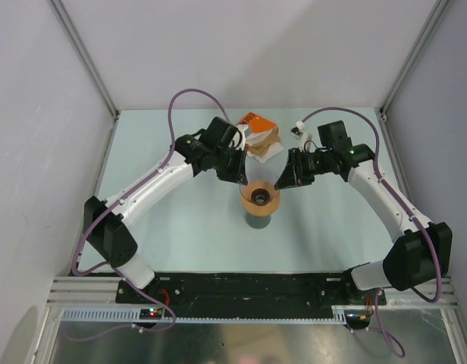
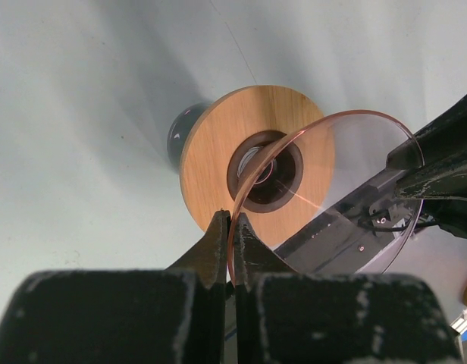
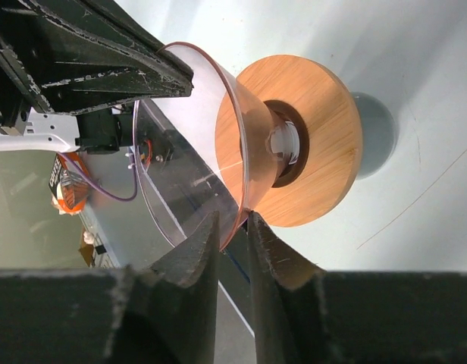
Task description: Place the coffee filter in the dripper
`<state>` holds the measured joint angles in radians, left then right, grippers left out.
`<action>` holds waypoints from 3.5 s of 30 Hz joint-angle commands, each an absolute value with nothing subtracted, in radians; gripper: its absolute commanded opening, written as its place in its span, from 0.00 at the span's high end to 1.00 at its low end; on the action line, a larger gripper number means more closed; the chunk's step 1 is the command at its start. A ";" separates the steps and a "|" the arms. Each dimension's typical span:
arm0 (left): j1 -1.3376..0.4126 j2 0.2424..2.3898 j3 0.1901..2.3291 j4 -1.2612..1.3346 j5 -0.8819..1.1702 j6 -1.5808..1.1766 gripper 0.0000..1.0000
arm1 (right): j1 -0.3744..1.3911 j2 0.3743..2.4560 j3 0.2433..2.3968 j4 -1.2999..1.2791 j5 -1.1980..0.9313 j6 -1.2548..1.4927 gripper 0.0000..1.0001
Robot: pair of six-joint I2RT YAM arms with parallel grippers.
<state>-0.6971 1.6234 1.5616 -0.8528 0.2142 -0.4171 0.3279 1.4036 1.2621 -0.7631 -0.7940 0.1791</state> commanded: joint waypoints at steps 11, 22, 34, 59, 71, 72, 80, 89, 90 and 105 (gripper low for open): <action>-0.701 1.649 1.499 -0.828 0.199 -0.389 1.00 | 0.339 1.419 1.182 -0.766 -0.735 0.127 1.00; -0.708 1.677 1.472 -0.826 0.190 -0.372 1.00 | 0.334 1.446 1.118 -0.791 -0.688 0.070 1.00; -0.721 1.677 1.404 -0.811 0.148 -0.340 1.00 | 0.344 1.454 1.099 -0.821 -0.609 0.007 1.00; -0.683 1.611 1.605 -0.809 0.220 -0.310 0.68 | 0.343 1.425 1.263 -0.850 -0.694 0.052 0.66; -0.650 1.584 1.604 -0.815 0.286 -0.311 0.46 | 0.341 1.427 1.359 -0.878 -0.740 0.079 0.43; -0.650 1.580 1.597 -0.815 0.289 -0.311 0.46 | 0.341 1.427 1.361 -0.881 -0.743 0.081 0.43; -0.650 1.579 1.535 -0.819 0.309 -0.317 0.60 | 0.344 1.448 1.363 -0.881 -0.760 0.086 0.48; -0.644 1.586 1.540 -0.818 0.325 -0.298 0.60 | 0.341 1.468 1.369 -0.887 -0.765 0.077 0.52; -0.643 1.576 1.548 -0.819 0.328 -0.295 0.55 | 0.339 1.461 1.377 -0.889 -0.773 0.079 0.48; -0.399 1.481 1.734 -0.816 0.331 -0.240 0.01 | 0.145 1.411 1.582 -0.746 -0.875 0.151 0.21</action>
